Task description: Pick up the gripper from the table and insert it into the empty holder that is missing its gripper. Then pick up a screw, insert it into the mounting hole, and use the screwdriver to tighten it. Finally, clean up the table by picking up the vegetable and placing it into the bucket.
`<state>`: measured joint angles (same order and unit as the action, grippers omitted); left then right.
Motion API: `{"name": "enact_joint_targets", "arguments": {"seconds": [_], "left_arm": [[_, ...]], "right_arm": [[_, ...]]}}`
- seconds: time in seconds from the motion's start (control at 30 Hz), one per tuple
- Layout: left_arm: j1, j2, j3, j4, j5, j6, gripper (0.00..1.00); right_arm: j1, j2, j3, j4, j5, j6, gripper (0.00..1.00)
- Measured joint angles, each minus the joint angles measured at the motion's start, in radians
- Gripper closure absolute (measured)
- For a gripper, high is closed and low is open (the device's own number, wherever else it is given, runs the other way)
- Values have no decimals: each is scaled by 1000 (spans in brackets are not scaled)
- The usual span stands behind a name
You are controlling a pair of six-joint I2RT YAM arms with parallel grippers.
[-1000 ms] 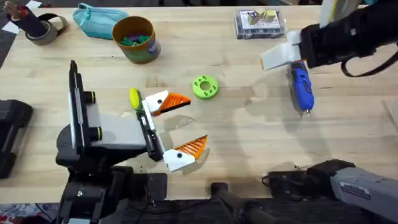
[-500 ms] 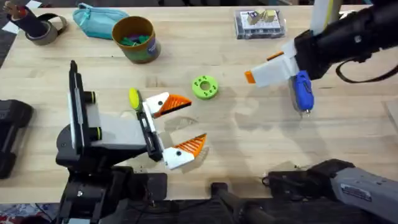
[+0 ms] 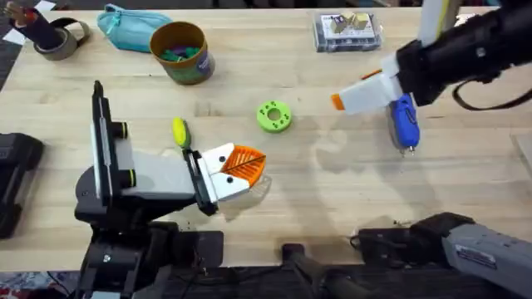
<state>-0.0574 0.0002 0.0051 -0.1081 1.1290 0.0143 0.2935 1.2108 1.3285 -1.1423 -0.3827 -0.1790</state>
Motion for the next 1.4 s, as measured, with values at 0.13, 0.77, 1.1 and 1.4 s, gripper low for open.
{"name": "enact_joint_targets", "arguments": {"seconds": [0.13, 0.77, 1.1, 1.4], "left_arm": [[0, 0, 0, 0, 0, 0, 996], [0, 0, 0, 0, 0, 0, 996], [0, 0, 0, 0, 0, 0, 996], [0, 0, 0, -5, 4, 0, 996]], "right_arm": [[-43, -23, 11, -65, 132, 40, 43], [-278, 25, 63, -107, 451, 87, 43], [-341, 159, 63, -79, 424, 86, 43], [-463, 191, -67, 139, 407, 66, 43]]}}
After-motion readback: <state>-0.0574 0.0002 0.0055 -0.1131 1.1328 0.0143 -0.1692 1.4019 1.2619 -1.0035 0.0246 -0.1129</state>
